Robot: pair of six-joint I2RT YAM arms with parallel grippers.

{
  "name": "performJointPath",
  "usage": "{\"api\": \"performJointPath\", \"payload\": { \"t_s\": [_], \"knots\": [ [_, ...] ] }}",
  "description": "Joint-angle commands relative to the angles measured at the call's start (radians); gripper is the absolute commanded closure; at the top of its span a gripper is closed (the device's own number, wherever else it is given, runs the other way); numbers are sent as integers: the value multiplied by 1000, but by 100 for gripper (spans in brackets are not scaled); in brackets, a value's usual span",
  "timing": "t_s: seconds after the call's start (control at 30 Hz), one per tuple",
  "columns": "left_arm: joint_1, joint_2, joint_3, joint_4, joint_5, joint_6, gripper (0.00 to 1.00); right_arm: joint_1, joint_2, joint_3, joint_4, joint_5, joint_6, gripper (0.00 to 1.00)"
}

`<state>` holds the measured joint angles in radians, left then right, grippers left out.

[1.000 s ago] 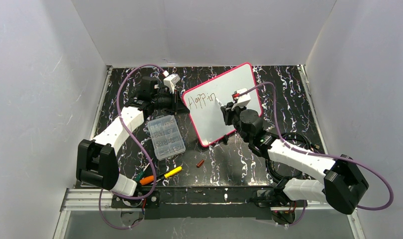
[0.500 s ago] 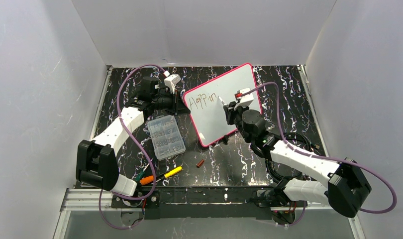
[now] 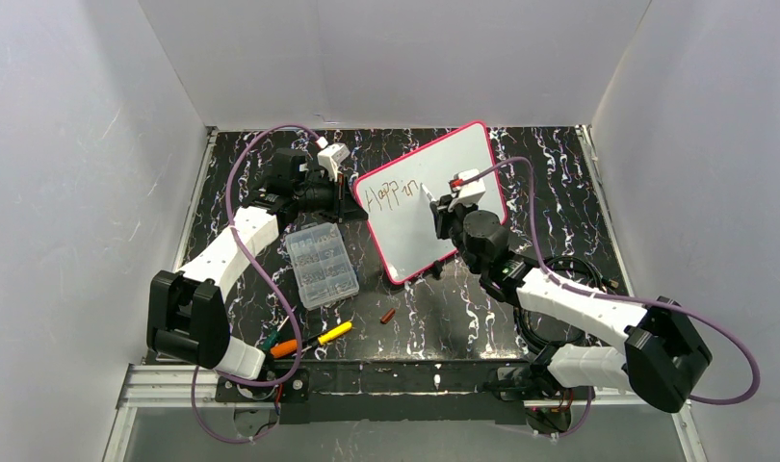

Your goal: Write a sentence on the whiteboard

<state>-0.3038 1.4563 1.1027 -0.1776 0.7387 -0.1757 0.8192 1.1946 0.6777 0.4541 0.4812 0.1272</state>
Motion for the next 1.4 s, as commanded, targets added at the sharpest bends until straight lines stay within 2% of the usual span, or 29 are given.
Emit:
{"api": "performJointPath", "payload": {
  "t_s": [0.0, 0.2, 0.7, 1.37],
  "knots": [
    [-6, -53, 8, -25, 25, 21, 100, -2, 23, 45, 68, 44, -17, 99],
    [-5, -49, 8, -25, 26, 22, 100, -2, 35, 47, 86, 65, -23, 99],
    [-6, -49, 7, -25, 26, 22, 100, -2, 35, 34, 123, -31, -52, 99],
    [-6, -51, 8, -25, 26, 20, 100, 0, -24, -54, 54, -13, 14, 99]
  ]
}}
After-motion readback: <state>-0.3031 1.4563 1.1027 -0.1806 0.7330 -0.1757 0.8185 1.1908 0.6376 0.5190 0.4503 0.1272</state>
